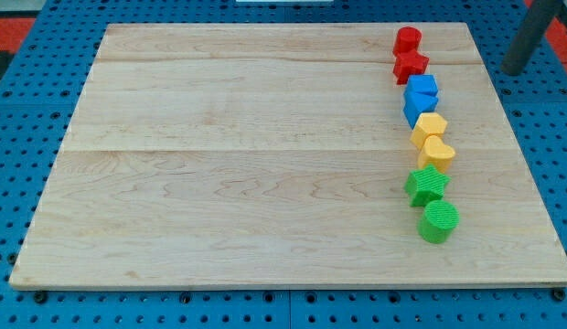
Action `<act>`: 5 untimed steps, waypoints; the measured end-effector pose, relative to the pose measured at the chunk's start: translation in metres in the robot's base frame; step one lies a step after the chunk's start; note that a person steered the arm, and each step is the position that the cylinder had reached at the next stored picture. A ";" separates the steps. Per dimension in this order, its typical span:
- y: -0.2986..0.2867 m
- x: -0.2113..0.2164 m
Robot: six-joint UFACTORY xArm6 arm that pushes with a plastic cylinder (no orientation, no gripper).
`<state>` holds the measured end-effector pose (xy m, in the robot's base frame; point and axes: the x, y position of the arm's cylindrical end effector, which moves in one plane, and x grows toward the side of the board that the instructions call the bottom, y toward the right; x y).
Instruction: Slide the red circle to the center
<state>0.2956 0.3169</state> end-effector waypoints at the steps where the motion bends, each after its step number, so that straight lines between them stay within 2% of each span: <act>1: -0.030 -0.019; 2: -0.054 -0.021; 4: -0.097 -0.069; 5: -0.174 -0.065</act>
<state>0.2303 0.1434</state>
